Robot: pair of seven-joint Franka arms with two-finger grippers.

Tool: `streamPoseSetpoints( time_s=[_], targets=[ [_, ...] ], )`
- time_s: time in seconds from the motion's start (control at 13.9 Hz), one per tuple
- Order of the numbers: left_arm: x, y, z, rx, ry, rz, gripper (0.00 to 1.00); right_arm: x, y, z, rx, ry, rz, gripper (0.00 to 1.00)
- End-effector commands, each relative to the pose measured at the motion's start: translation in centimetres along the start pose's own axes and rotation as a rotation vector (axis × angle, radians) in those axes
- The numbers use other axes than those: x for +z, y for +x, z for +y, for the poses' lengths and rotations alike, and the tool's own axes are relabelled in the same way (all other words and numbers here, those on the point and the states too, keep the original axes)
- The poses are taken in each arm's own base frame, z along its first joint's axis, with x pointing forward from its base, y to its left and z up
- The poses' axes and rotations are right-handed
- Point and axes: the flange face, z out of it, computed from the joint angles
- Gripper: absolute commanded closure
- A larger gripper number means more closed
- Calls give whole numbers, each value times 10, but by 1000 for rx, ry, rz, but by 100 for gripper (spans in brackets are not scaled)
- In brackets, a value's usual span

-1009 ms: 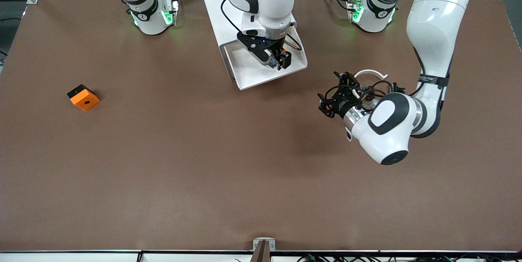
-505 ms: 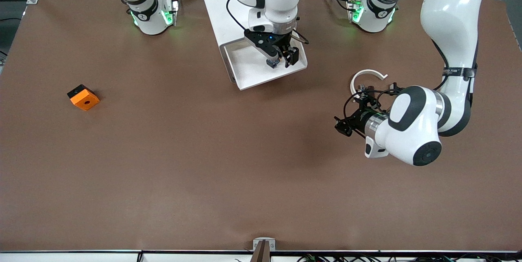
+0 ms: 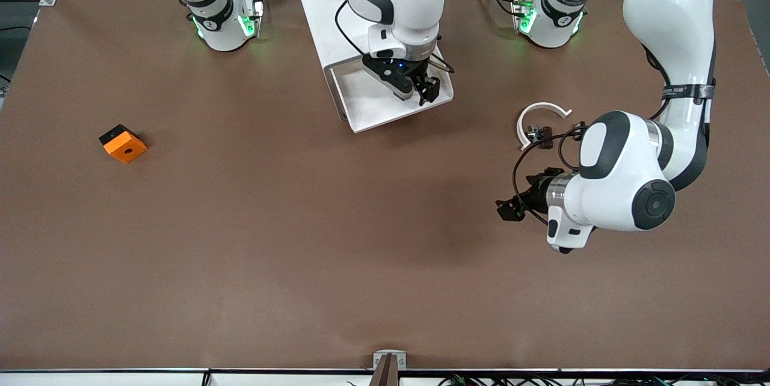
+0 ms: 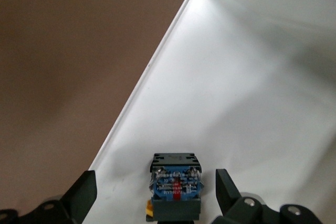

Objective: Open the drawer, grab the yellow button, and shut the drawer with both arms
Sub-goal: 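Lift the yellow button out and carry it beside the orange block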

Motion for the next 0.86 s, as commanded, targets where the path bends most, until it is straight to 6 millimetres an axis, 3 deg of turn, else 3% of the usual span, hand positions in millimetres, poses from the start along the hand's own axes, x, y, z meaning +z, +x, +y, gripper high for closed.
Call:
streamPoseSetpoints(
  time_s=[0.0, 0.22, 0.29, 0.36, 0.65, 0.79],
  targets=[
    [-16, 10, 5, 20, -72, 88, 0, 1, 1, 3, -23, -6, 21, 0],
    [-2, 19, 9, 34, -66, 140, 0, 1, 0, 4, -24, -10, 21, 0],
    [3, 21, 10, 40, -51, 150, 0, 1, -1, 4, -29, -10, 21, 10],
    [9, 25, 9, 37, -49, 153, 0, 1, -1, 4, -31, -10, 20, 27],
    [29, 38, 12, 37, -56, 178, 0, 0, -1, 4, -28, -9, 19, 41],
    [43, 40, 14, 52, -25, 194, 0, 0, -1, 4, -30, -9, 19, 57]
  ],
)
